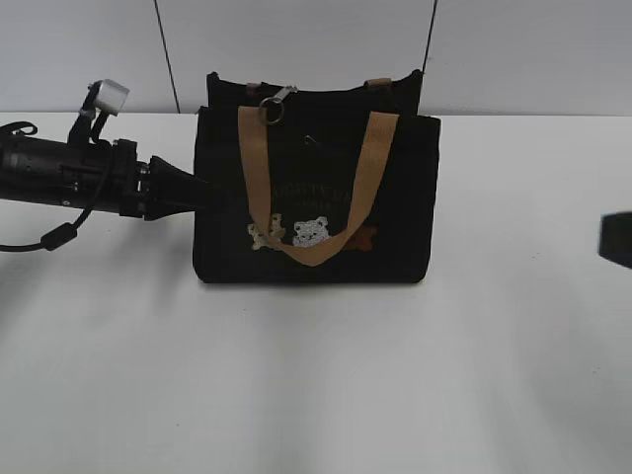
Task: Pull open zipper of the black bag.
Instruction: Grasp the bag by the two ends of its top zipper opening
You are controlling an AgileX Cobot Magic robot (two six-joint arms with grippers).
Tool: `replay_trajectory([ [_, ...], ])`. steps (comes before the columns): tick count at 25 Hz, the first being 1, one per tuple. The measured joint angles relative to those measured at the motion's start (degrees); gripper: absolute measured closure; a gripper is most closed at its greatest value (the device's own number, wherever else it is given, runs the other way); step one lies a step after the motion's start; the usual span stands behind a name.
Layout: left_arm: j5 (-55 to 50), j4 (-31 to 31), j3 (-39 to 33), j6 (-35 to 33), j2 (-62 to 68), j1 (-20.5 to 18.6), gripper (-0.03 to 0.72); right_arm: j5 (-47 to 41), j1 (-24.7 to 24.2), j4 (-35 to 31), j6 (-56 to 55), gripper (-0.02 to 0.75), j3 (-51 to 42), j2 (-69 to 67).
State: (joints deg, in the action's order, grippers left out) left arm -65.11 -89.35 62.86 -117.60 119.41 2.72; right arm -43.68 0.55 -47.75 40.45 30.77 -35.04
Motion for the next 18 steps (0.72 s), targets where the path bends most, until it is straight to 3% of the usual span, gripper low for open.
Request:
replay_trajectory([
  [6,-0.04,0.0,0.0,0.0,0.0,0.0,0.657,-2.17,0.0,-22.78,36.56,0.185,5.23,-21.32],
  [10,-0.04,-0.06,0.0,0.02,0.0,0.0,0.657,-4.88,0.0,-34.14,48.49,0.185,8.41,-31.6],
  [14,-0.04,-0.06,0.0,0.02,0.0,0.0,0.657,-8.1,0.86,-36.7,52.52,0.185,13.49,-41.24],
  [18,-0.04,-0.06,0.0,0.02,0.0,0.0,0.657,-8.37,6.35,-36.83,54.74,0.185,20.84,-50.1],
])
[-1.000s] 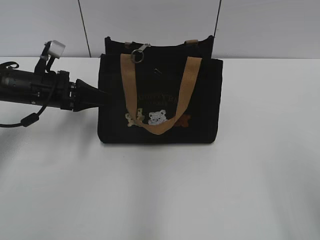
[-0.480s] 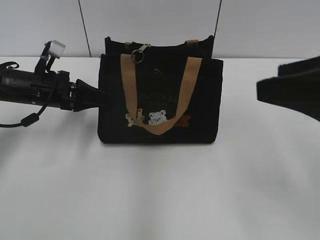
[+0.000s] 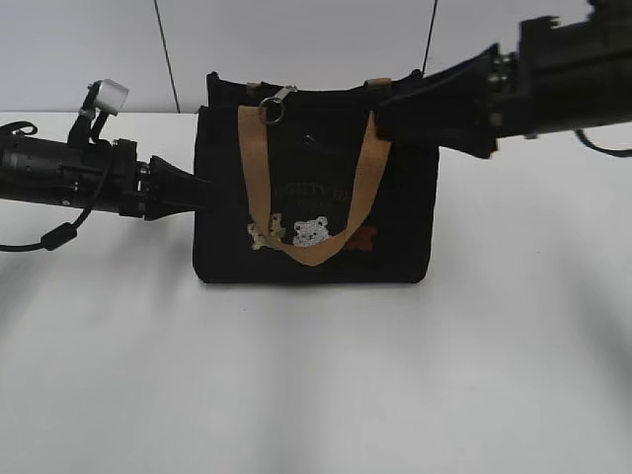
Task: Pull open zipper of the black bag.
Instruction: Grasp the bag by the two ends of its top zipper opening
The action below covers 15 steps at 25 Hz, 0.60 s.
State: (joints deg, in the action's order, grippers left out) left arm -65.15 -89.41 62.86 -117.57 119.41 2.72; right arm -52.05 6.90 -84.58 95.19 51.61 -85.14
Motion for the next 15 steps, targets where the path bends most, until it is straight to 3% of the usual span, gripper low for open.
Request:
replay_trajectory([
  [6,0.0,0.0,0.0,0.0,0.0,0.0,0.658,3.32,8.52,-0.29,0.48,0.185,9.91,-12.14],
  [15,0.0,0.0,0.0,0.0,0.0,0.0,0.658,5.99,12.98,-0.36,0.52,0.185,19.64,-23.91],
])
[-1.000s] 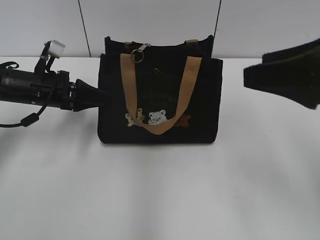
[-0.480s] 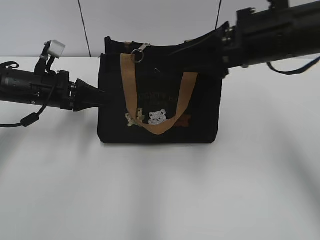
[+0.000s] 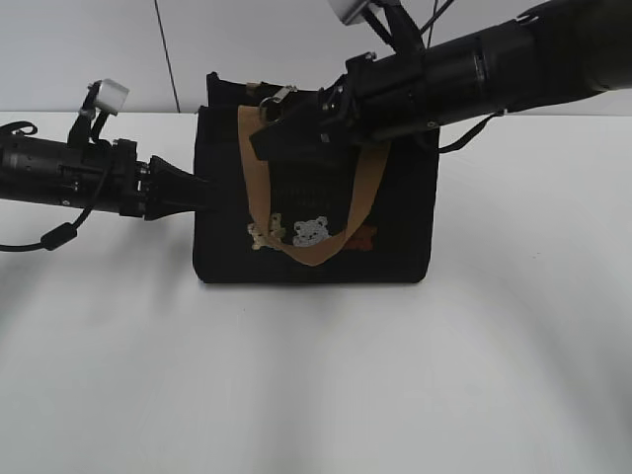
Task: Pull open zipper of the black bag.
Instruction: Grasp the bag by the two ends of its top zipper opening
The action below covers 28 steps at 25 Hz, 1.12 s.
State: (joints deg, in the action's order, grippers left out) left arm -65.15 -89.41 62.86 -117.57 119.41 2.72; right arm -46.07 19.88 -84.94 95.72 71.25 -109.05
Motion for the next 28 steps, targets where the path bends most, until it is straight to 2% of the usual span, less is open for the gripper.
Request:
replay_trajectory([
  [8,0.16,0.0,0.0,0.04,0.0,0.0,0.658,4.58,0.26,-0.46,0.06,0.185,2.26,-3.44],
  [15,0.64,0.0,0.05,0.13,0.0,0.0,0.658,5.17,0.36,-6.13,2.91,0.185,2.44,-4.71],
  [20,0.75,0.0,0.05,0.13,0.0,0.0,0.659,5.29,0.36,-7.34,3.5,0.19,2.44,-4.89],
  [28,0.76,0.0,0.05,0.17,0.0,0.0,0.659,7.22,0.42,-7.71,3.63,0.356,2.44,-5.0],
])
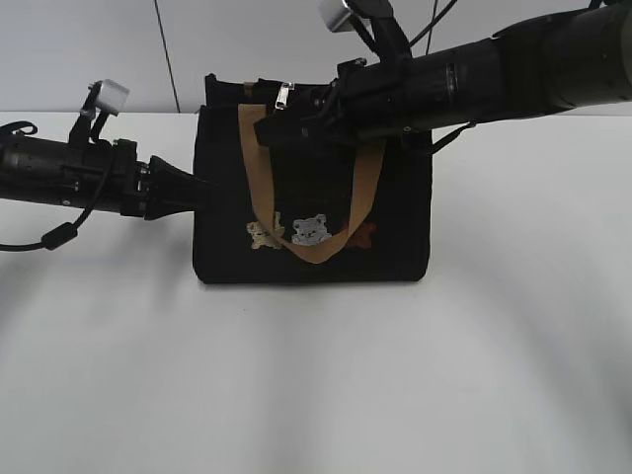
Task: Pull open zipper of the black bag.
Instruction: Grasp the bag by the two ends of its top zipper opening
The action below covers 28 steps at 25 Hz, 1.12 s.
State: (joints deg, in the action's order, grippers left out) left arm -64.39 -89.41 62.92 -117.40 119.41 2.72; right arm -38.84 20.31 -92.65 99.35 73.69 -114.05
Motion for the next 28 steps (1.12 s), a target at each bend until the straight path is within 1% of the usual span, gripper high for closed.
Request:
replay_trajectory([
  [3,0.0,0.0,0.0,0.0,0.0,0.0,0.659,0.95,0.1,-0.06,0.0,0.43,0.0,0.0],
  [6,0.0,0.0,0.0,0.0,0.0,0.0,0.659,1.43,0.1,-0.06,-0.26,0.554,0.0,0.0],
  [9,-0.12,0.32,0.0,0.0,0.0,0.0,0.659,2.93,0.1,0.08,-2.94,0.698,0.0,0.2],
  [11,-0.13,0.51,0.05,0.0,0.0,0.05,0.659,4.96,0.1,0.89,-5.63,0.748,0.0,0.87],
  [14,-0.13,0.65,0.05,0.0,0.0,0.06,0.659,8.91,0.1,3.87,-8.14,0.753,0.0,2.67],
  [16,-0.18,0.72,0.11,0.0,0.0,0.06,0.659,9.97,0.03,7.07,-10.19,0.753,0.0,4.05],
  [23,-0.46,1.54,0.11,0.0,0.0,0.06,0.66,10.13,-0.03,20.58,-21.26,0.753,0.0,7.86],
  [26,-0.5,1.87,0.11,0.0,0.0,0.06,0.659,10.52,-0.85,25.06,-25.44,0.753,0.0,9.44],
  [28,-0.63,2.11,0.11,0.0,0.0,0.11,0.659,10.01,-2.13,26.83,-27.68,0.753,0.0,9.96],
])
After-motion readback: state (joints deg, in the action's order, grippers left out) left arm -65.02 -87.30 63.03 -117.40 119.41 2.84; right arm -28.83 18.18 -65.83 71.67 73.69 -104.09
